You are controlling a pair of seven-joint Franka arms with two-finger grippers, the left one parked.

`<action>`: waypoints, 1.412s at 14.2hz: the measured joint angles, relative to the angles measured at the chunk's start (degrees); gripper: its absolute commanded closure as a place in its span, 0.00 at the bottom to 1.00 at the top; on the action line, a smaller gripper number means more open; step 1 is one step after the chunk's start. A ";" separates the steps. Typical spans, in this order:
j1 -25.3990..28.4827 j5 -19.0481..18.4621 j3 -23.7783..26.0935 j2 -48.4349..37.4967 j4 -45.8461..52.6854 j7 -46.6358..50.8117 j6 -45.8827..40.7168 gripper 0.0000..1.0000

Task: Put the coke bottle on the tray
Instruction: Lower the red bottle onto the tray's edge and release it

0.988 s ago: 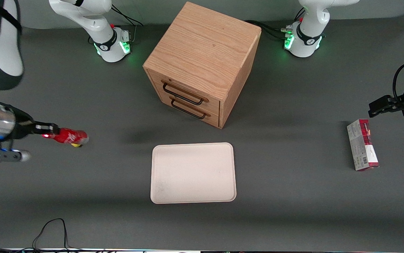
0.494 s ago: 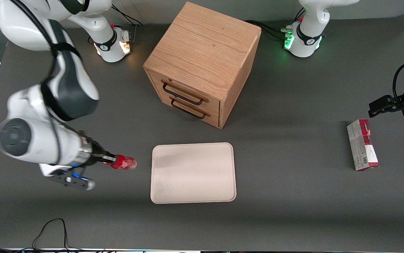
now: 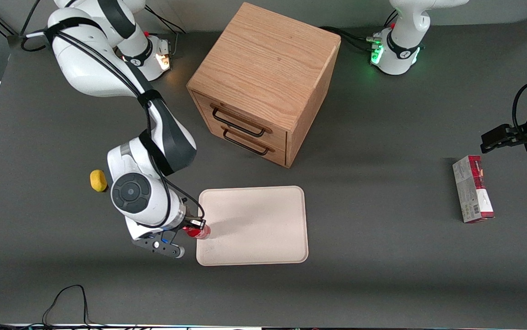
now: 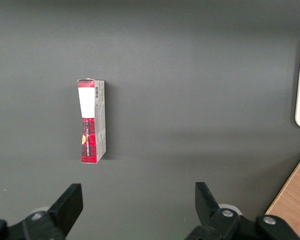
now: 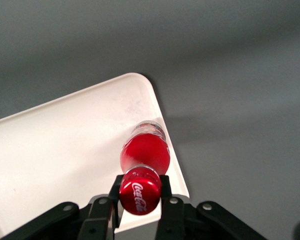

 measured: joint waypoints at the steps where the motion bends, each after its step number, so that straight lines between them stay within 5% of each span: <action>1: 0.09 -0.01 0.00 0.45 0.08 0.00 0.80 1.00; 9: 0.41 -0.88 0.00 1.90 0.40 0.00 2.36 1.00; 10: 0.42 -0.88 0.00 1.98 0.55 0.00 2.36 0.38; 11: 0.43 -0.88 0.00 2.01 0.64 0.00 2.36 0.02; 20: 1.15 -1.44 0.00 2.01 0.87 0.03 2.62 0.00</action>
